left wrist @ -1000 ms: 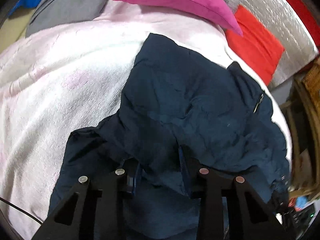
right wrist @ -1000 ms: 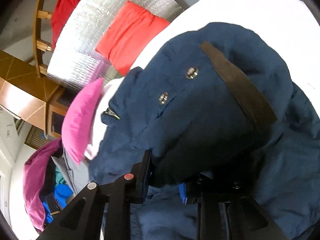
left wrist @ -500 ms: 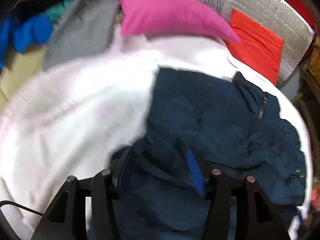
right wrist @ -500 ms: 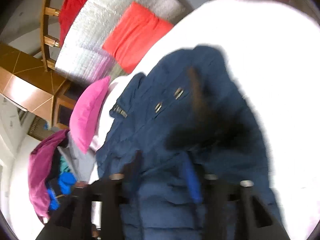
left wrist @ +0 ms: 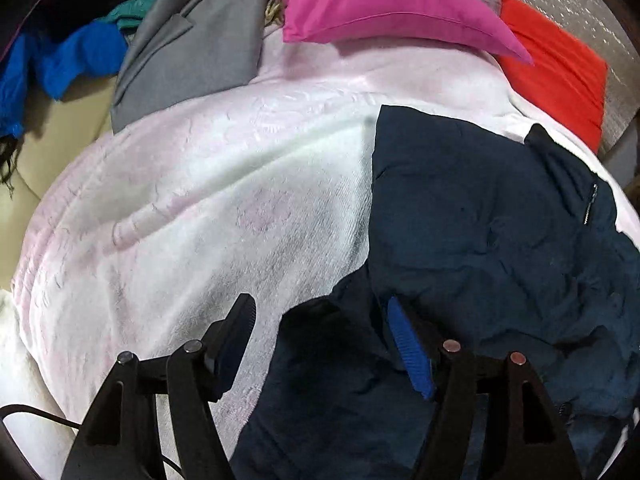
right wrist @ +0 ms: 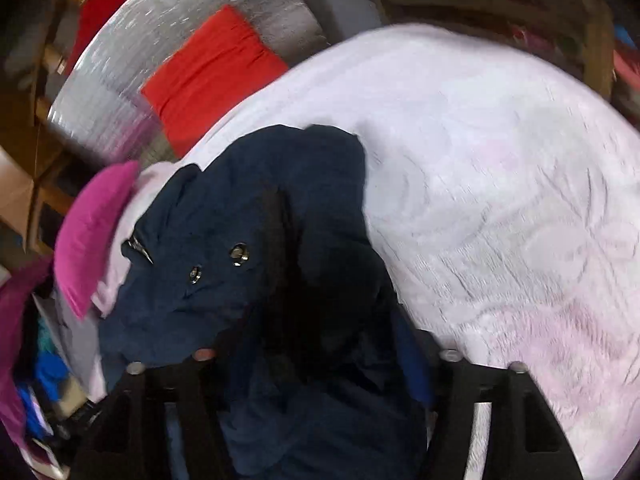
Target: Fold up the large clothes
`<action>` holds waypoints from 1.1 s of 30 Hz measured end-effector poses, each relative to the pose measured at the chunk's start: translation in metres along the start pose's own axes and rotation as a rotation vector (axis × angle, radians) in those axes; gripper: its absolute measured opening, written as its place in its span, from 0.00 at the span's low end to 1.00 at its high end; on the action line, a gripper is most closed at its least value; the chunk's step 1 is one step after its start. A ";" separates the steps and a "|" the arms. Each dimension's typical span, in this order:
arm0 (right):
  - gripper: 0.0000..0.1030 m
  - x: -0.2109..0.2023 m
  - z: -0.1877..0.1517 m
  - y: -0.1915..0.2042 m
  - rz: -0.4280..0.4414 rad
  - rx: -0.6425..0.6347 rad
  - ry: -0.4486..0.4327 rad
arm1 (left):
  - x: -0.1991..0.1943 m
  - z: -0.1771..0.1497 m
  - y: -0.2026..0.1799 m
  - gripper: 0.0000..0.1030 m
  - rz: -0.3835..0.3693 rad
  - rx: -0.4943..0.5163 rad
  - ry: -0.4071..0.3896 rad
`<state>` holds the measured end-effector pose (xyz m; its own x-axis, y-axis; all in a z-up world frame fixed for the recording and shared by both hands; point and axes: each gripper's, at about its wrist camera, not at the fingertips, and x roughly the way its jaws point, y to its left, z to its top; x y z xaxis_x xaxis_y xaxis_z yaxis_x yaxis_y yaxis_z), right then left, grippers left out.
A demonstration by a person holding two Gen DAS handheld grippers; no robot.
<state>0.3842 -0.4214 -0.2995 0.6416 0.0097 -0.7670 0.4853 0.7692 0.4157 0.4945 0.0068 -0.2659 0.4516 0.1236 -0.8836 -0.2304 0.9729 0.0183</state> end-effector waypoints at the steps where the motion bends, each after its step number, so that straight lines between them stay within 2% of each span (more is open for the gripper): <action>1: 0.50 -0.002 0.001 0.007 -0.030 -0.028 -0.016 | -0.003 0.000 -0.002 0.67 0.015 0.016 -0.013; 5: 0.48 -0.007 0.003 0.012 -0.037 -0.045 -0.043 | 0.000 -0.002 -0.011 0.67 0.051 0.059 -0.021; 9: 0.48 0.004 -0.002 0.006 -0.059 -0.045 -0.017 | 0.003 0.000 -0.014 0.67 0.066 0.077 -0.020; 13: 0.50 -0.018 -0.001 0.008 -0.036 -0.032 -0.041 | -0.011 0.001 -0.013 0.67 0.088 0.095 -0.076; 15: 0.50 -0.034 -0.003 0.012 -0.003 -0.037 -0.074 | -0.019 0.001 -0.012 0.67 0.105 0.098 -0.113; 17: 0.50 -0.051 -0.007 0.019 -0.010 -0.067 -0.128 | -0.031 0.001 -0.011 0.67 0.106 0.097 -0.161; 19: 0.50 -0.063 -0.011 0.027 0.025 -0.093 -0.157 | -0.039 0.002 -0.011 0.67 0.092 0.097 -0.200; 21: 0.50 -0.069 -0.013 0.036 0.076 -0.113 -0.157 | -0.050 0.003 -0.012 0.67 0.047 0.100 -0.244; 26: 0.50 -0.054 -0.021 0.064 0.189 -0.151 -0.062 | -0.064 0.001 -0.019 0.67 -0.044 0.123 -0.316; 33: 0.50 -0.011 -0.029 0.091 0.191 -0.175 0.020 | -0.074 -0.003 -0.033 0.67 -0.105 0.164 -0.366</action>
<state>0.4042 -0.3328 -0.2675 0.6992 0.1769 -0.6927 0.2448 0.8511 0.4644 0.4663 -0.0348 -0.2022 0.7490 0.0546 -0.6603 -0.0398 0.9985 0.0375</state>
